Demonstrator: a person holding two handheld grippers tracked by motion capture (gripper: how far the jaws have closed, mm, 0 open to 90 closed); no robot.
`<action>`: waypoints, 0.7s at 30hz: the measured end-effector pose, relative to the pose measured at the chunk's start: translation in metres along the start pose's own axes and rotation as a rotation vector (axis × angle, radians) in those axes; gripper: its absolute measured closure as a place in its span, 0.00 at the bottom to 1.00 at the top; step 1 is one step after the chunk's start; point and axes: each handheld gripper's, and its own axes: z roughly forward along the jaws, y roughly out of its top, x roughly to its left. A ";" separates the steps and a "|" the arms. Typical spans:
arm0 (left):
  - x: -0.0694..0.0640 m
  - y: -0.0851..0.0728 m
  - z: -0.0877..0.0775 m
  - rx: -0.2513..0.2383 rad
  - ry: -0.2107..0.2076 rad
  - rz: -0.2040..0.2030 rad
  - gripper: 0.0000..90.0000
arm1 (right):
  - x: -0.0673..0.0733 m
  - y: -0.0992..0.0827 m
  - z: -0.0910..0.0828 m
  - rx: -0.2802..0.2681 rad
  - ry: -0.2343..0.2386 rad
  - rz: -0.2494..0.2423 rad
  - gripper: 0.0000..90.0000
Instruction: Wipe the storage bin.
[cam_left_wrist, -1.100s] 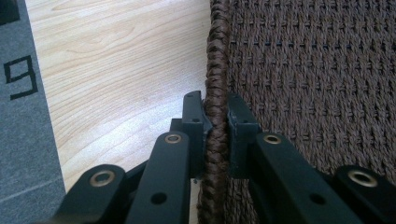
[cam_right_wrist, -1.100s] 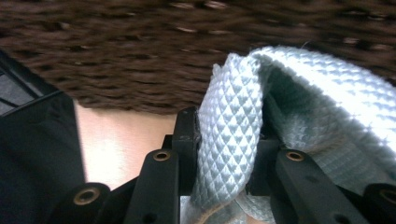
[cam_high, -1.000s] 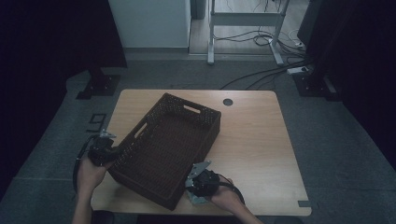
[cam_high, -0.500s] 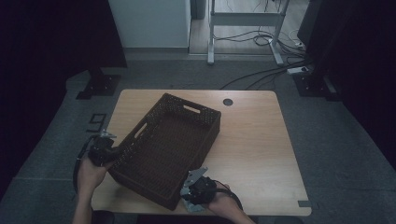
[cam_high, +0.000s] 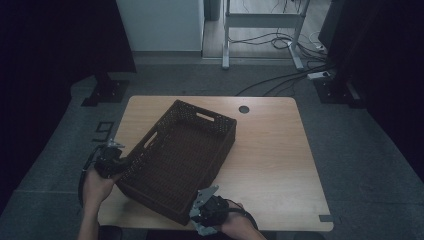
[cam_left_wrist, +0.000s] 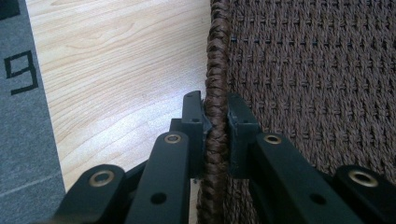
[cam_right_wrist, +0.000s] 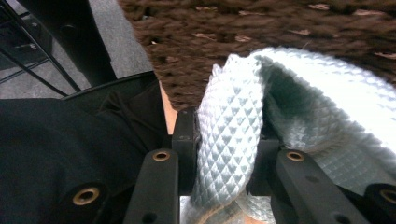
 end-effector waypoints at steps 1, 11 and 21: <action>0.000 0.000 0.000 0.000 0.000 0.000 0.89 | 0.000 0.000 0.000 0.000 0.000 0.000 0.77; 0.000 0.000 0.000 0.003 -0.001 0.004 0.89 | 0.015 0.003 0.003 0.005 0.040 -0.036 0.78; 0.000 -0.001 0.000 -0.004 -0.009 0.015 0.89 | 0.000 -0.001 -0.015 -0.013 -0.018 -0.015 0.78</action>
